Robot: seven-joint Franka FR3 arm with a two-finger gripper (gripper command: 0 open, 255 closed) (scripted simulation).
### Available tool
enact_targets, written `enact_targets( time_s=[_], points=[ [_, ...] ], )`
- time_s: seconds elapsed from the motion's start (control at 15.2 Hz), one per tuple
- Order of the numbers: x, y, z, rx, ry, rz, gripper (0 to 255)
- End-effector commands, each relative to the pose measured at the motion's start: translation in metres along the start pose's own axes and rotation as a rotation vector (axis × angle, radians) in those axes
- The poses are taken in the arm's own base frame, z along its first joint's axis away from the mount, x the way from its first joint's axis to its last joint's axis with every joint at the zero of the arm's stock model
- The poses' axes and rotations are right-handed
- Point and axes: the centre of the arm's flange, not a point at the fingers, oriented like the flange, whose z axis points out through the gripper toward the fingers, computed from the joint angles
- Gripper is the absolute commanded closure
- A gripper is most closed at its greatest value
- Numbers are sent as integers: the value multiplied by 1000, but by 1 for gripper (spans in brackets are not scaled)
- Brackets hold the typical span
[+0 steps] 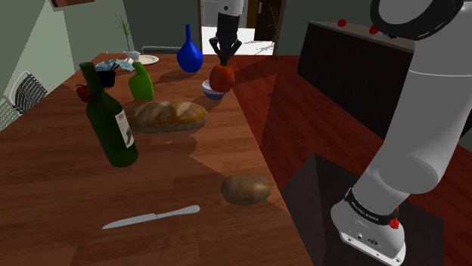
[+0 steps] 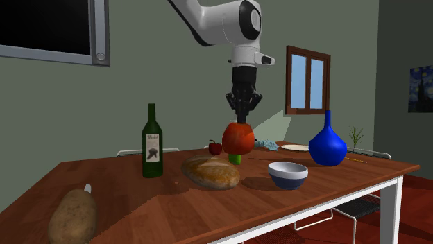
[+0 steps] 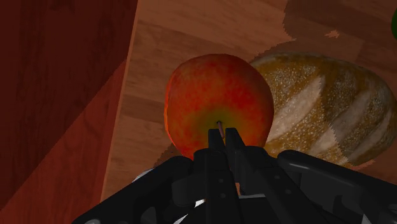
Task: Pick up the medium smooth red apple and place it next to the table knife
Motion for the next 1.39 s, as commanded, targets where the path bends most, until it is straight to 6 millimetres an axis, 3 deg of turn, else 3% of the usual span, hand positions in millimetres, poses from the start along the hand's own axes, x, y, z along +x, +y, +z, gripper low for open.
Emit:
enact_targets(
  time_s=[0.0,0.2,1.32],
  points=[
    [1,-1,-11,0,0,0,255],
    [1,-2,-22,0,0,0,255],
    [-191,-118,-19,0,0,0,255]
  ],
)
